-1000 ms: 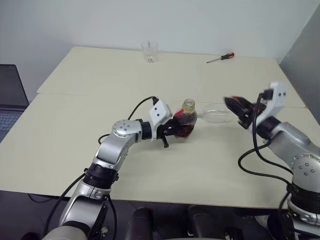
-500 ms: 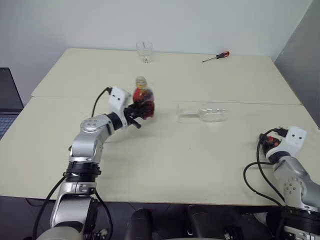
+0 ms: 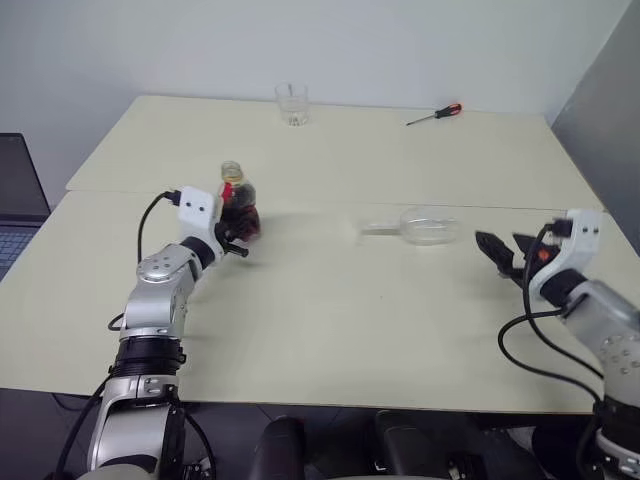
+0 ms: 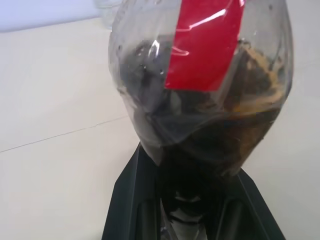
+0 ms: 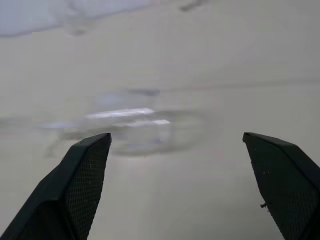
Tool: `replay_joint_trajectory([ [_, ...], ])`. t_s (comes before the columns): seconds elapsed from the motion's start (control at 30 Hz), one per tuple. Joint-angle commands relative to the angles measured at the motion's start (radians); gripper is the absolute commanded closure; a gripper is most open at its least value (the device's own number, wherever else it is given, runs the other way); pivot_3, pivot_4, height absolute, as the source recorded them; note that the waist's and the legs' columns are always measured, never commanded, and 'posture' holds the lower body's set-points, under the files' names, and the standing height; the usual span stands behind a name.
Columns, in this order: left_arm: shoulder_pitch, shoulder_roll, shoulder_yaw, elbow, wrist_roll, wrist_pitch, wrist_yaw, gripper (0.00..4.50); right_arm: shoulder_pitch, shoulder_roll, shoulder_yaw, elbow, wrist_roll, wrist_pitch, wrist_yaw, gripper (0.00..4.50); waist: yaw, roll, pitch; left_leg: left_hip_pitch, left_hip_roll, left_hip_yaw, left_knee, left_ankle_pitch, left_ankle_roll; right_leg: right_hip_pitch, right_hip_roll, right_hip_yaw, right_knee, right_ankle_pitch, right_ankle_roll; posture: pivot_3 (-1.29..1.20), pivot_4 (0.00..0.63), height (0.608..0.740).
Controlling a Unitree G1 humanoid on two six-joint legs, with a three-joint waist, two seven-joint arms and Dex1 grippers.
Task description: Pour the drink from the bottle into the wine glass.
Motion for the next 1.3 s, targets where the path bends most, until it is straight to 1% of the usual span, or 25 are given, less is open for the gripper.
replay_joint_trajectory([
  [0.03,0.017,-0.016,0.042,-0.028,-0.028,-0.010,0.022,3.86,-0.077,-0.021,0.046,-0.061,0.077,0.053,0.025,0.00,0.001,0.000,0.000,0.000,0.000,0.000,0.000,0.000,0.000,0.000,0.000,0.000,0.000,0.000,0.000,0.00,0.150,0.740],
  [0.1,0.031,-0.028,0.063,-0.030,-0.036,-0.002,0.046,3.86,-0.104,-0.031,0.109,-0.081,0.092,0.077,0.055,0.00,0.002,-0.002,-0.001,0.000,0.000,0.000,0.000,0.000,0.000,0.000,0.000,0.000,-0.001,0.000,0.000,0.00,0.150,0.740],
  [0.17,0.042,-0.032,0.071,-0.036,-0.037,-0.002,0.060,3.86,-0.114,-0.036,0.143,-0.095,0.106,0.091,0.073,0.00,0.003,-0.002,-0.001,-0.001,0.000,0.000,0.000,0.000,0.000,0.000,-0.001,0.000,-0.001,0.000,0.000,0.00,0.150,0.740],
  [0.23,0.058,-0.039,0.084,-0.056,-0.050,0.005,0.075,3.15,-0.118,-0.037,0.173,-0.107,0.119,0.101,0.092,0.00,0.003,-0.002,-0.001,-0.001,0.000,0.000,0.000,0.000,0.000,0.000,-0.001,0.000,-0.001,0.000,0.000,0.00,0.150,0.740],
  [0.27,0.065,-0.043,0.090,-0.067,-0.060,0.011,0.080,2.89,-0.120,-0.035,0.182,-0.108,0.123,0.103,0.095,0.00,0.003,-0.002,-0.001,-0.001,0.000,0.000,0.000,0.000,0.000,0.000,-0.001,0.000,0.000,0.000,0.000,0.00,0.150,0.740],
  [0.33,0.075,-0.046,0.100,-0.084,-0.075,0.023,0.083,2.24,-0.122,-0.029,0.190,-0.106,0.128,0.105,0.092,0.00,0.002,-0.002,-0.001,0.000,0.000,0.000,0.001,0.000,0.000,0.000,-0.001,0.000,0.000,0.000,0.000,0.00,0.150,0.740],
  [0.4,0.090,-0.044,0.104,-0.108,-0.085,0.038,0.086,1.49,-0.129,-0.019,0.211,-0.105,0.129,0.110,0.088,0.00,0.002,-0.002,-0.001,0.000,0.000,0.000,0.001,0.000,0.000,0.000,-0.001,0.000,0.000,0.000,0.000,0.00,0.150,0.740],
  [0.43,0.097,-0.045,0.108,-0.119,-0.090,0.045,0.092,1.30,-0.132,-0.013,0.222,-0.101,0.126,0.111,0.088,0.00,0.002,-0.002,-0.001,0.000,0.000,0.000,0.001,0.000,0.000,0.000,-0.001,0.000,0.000,0.000,0.000,0.00,0.150,0.740],
  [0.57,0.116,-0.043,0.116,-0.153,-0.098,0.067,0.106,0.01,-0.142,-0.004,0.248,-0.087,0.118,0.108,0.095,0.00,0.002,-0.002,-0.001,0.000,0.000,0.000,0.001,0.000,0.000,0.000,-0.001,0.000,0.000,0.000,0.000,0.00,0.150,0.740],
  [0.7,0.146,-0.033,0.117,-0.216,-0.101,0.106,0.112,0.01,-0.159,0.009,0.266,-0.057,0.111,0.106,0.099,0.00,0.002,-0.002,-0.001,0.000,0.000,0.000,0.001,0.000,0.000,0.000,-0.001,0.000,0.000,0.000,0.000,0.00,0.150,0.740],
  [0.8,0.179,-0.023,0.119,-0.297,-0.113,0.154,0.109,0.01,-0.180,0.041,0.263,-0.014,0.099,0.106,0.059,0.00,0.002,-0.002,-0.001,0.000,0.000,0.000,0.001,0.000,0.000,0.000,-0.001,0.000,0.000,0.001,0.000,0.00,0.150,0.740],
  [0.83,0.202,-0.018,0.122,-0.338,-0.120,0.176,0.105,0.01,-0.182,0.078,0.245,0.006,0.116,0.100,0.030,0.00,0.002,-0.002,-0.001,0.000,0.000,0.000,0.001,0.000,0.000,0.000,-0.001,0.000,0.000,0.001,0.000,0.00,0.150,0.740],
  [0.9,0.288,-0.008,0.131,-0.456,-0.148,0.225,0.087,0.01,-0.154,0.167,0.203,0.044,0.202,0.103,-0.010,0.00,-0.006,-0.004,-0.002,0.000,0.001,0.000,0.000,0.000,0.000,0.000,0.000,0.001,0.000,0.001,0.000,0.00,0.150,0.740],
  [0.97,0.345,-0.008,0.146,-0.535,-0.176,0.260,0.083,0.01,-0.125,0.203,0.198,0.053,0.213,0.114,-0.023,0.00,-0.007,-0.004,-0.002,0.000,0.001,0.000,-0.001,0.000,0.000,0.000,-0.001,0.002,0.000,0.001,-0.001,0.00,0.150,0.740],
  [1.07,0.441,-0.002,0.175,-0.651,-0.214,0.298,0.076,0.01,-0.116,0.272,0.177,0.084,0.250,0.133,-0.125,0.00,-0.006,-0.004,-0.002,0.000,0.002,-0.001,-0.001,0.000,0.000,0.000,-0.002,0.002,0.000,0.001,-0.001,0.00,0.150,0.740],
  [1.17,0.538,0.028,0.200,-0.737,-0.247,0.301,0.023,0.01,-0.131,0.307,0.153,0.101,0.282,0.148,-0.207,0.00,-0.008,-0.004,-0.002,0.000,0.002,-0.001,0.000,0.000,0.000,0.000,-0.002,0.003,0.000,0.001,-0.001,0.00,0.150,0.740],
  [1.23,0.548,0.079,0.190,-0.753,-0.277,0.314,-0.042,0.01,-0.152,0.355,0.120,0.134,0.323,0.145,-0.314,0.00,-0.007,-0.004,-0.002,0.000,0.001,-0.001,0.000,0.000,0.000,0.000,-0.002,0.003,0.000,0.000,-0.001,0.00,0.150,0.740],
  [1.3,0.509,0.126,0.161,-0.766,-0.315,0.355,-0.086,0.01,-0.178,0.401,0.090,0.170,0.374,0.146,-0.424,0.00,-0.004,-0.004,-0.002,0.000,0.001,-0.001,0.000,0.000,0.000,0.000,-0.002,0.001,0.000,0.000,0.000,0.00,0.150,0.740],
])
